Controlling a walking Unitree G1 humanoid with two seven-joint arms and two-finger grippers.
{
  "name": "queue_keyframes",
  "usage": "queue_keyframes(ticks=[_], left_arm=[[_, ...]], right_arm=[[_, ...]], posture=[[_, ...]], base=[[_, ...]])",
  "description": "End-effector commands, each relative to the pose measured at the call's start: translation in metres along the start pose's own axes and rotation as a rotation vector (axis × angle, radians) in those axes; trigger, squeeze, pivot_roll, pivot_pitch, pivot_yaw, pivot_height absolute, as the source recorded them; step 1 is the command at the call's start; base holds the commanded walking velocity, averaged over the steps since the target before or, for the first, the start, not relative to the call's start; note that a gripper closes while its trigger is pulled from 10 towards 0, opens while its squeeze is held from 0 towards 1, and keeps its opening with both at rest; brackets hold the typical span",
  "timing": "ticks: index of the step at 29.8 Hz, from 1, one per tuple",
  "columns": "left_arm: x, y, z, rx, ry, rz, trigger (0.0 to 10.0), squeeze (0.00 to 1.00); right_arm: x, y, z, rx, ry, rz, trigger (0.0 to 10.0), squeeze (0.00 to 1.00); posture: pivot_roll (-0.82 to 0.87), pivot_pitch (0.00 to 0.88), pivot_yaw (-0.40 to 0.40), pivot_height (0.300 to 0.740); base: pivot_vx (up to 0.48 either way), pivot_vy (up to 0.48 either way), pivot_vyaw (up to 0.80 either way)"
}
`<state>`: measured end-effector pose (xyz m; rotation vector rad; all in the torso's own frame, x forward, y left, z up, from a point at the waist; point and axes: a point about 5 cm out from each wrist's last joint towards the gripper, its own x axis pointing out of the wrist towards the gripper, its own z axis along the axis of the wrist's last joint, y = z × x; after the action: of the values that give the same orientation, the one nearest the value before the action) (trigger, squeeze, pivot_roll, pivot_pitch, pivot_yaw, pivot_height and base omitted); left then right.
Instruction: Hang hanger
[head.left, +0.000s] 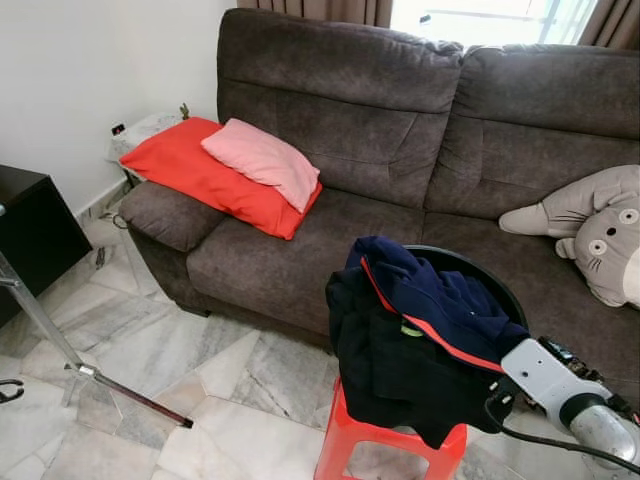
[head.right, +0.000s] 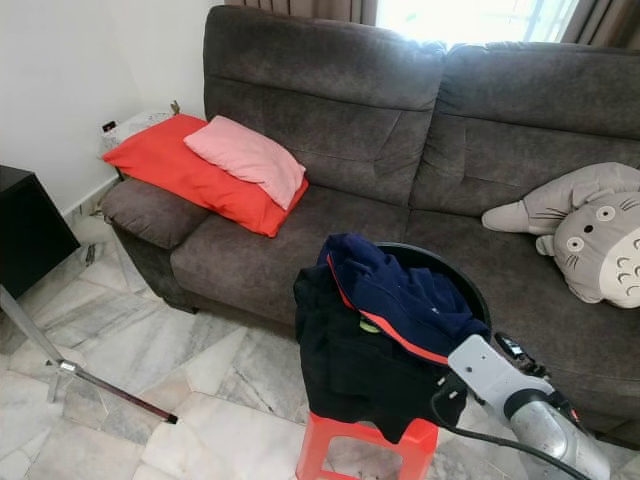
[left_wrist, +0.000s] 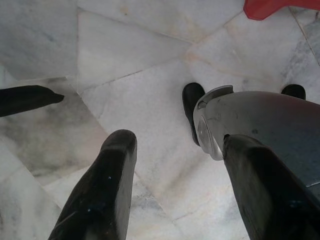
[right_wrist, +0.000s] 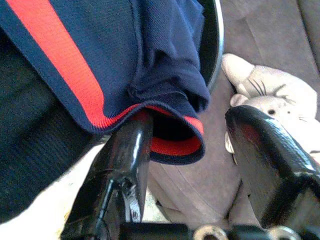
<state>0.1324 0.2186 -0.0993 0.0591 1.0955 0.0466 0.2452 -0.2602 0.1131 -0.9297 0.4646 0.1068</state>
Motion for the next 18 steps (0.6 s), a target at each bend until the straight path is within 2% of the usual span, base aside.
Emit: queue_keyframes(ticks=[1,8,14,18], left_arm=[[0.000,0.000,-0.004,0.010,0.017,0.003,10.0,0.00],[0.000,0.000,-0.004,0.008,0.018,0.002,10.0,0.00],[0.000,-0.001,-0.004,0.009,0.018,0.004,10.0,0.00],[0.000,-0.001,-0.004,0.010,0.016,0.004,10.0,0.00]], right_arm=[[0.001,0.004,-0.001,-0.038,0.006,0.036,10.0,0.00],[0.000,0.004,-0.002,-0.064,0.022,0.040,10.0,0.00],[-0.005,0.014,-0.017,-0.063,0.128,0.110,10.0,0.00],[-0.005,0.016,-0.014,-0.073,0.109,0.113,10.0,0.00]], posture=[[-0.09,0.044,0.011,0.740],[-0.09,0.044,0.012,0.740],[-0.09,0.033,0.012,0.740],[-0.08,0.025,0.013,0.740]], base=[[0.000,0.000,0.00],[0.000,0.000,0.00],[0.000,0.000,0.00],[0.000,0.000,0.00]])
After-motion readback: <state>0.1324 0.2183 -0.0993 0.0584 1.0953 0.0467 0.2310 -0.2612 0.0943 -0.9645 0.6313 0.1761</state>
